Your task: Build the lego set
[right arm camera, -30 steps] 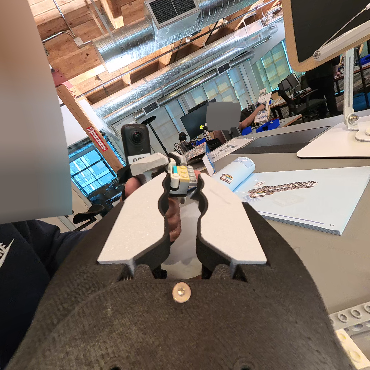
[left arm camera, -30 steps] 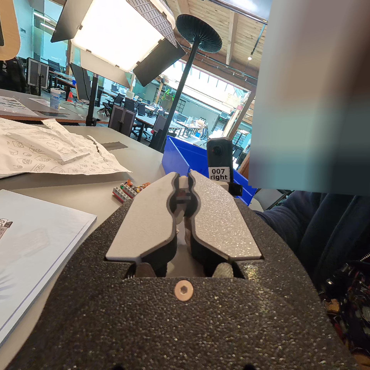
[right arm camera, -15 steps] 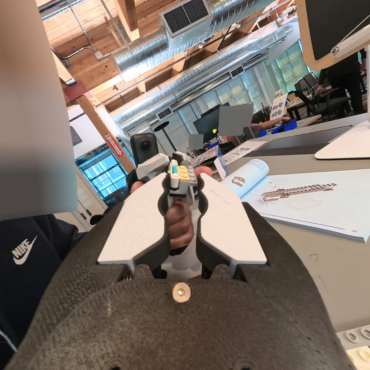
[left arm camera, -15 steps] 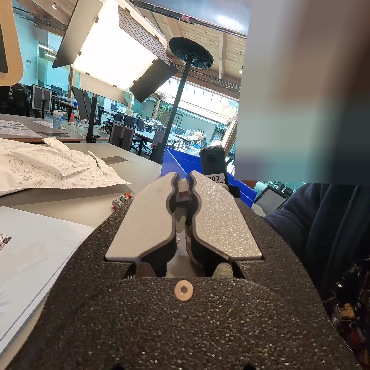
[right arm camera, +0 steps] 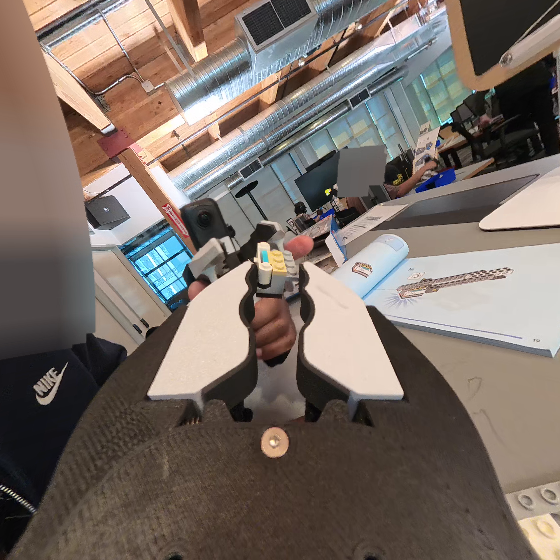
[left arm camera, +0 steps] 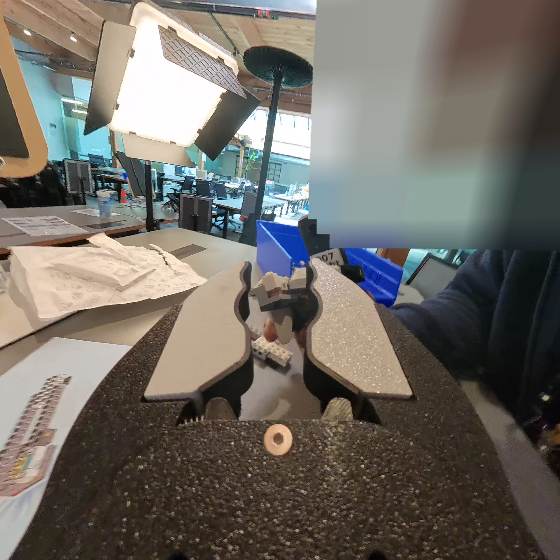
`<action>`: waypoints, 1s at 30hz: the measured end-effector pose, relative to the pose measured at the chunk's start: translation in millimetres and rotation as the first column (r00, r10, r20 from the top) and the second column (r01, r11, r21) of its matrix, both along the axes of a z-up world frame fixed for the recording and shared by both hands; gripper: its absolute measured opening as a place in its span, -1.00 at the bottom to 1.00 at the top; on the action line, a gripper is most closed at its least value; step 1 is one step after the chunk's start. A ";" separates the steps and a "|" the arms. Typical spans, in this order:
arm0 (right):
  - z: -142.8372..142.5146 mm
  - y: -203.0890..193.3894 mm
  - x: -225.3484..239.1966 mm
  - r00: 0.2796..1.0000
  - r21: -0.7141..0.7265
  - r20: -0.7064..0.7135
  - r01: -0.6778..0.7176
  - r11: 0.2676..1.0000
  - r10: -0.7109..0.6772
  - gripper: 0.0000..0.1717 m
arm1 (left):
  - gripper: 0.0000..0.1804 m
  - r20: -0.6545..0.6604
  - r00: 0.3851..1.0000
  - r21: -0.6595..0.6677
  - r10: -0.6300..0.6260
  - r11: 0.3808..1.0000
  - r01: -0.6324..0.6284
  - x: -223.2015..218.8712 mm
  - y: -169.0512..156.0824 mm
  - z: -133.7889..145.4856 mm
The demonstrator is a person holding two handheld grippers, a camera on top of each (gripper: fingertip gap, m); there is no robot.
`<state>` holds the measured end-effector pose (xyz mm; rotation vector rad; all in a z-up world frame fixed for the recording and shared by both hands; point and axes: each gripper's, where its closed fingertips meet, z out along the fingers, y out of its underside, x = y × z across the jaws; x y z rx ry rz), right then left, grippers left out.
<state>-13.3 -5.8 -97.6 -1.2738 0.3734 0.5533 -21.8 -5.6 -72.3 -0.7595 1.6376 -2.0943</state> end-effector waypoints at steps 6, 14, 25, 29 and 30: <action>-9.3 2.8 -2.5 0.996 -0.106 -0.022 -0.093 0.990 0.091 -0.70 | -0.45 0.182 0.981 0.446 0.074 0.882 -0.149 -2.1 12.9 -25.8; -20.0 4.5 -21.5 0.961 -0.167 -0.081 -0.274 0.947 0.264 -0.70 | -0.52 0.327 0.943 0.621 -0.056 0.765 -0.170 -21.0 -0.3 -38.3; -24.4 1.0 -35.3 0.921 -0.188 -0.115 -0.388 0.902 0.372 -0.70 | -0.65 0.351 0.927 0.675 -0.129 0.722 -0.155 -33.7 -1.9 -41.3; -24.4 0.7 -38.4 0.911 -0.183 -0.125 -0.410 0.893 0.393 -0.70 | -0.71 0.358 0.921 0.683 -0.153 0.716 -0.146 -36.9 -5.3 -42.5; -24.4 0.5 -38.6 0.910 -0.182 -0.126 -0.412 0.893 0.395 -0.70 | -0.73 0.356 0.921 0.686 -0.160 0.714 -0.141 -37.7 -6.2 -43.4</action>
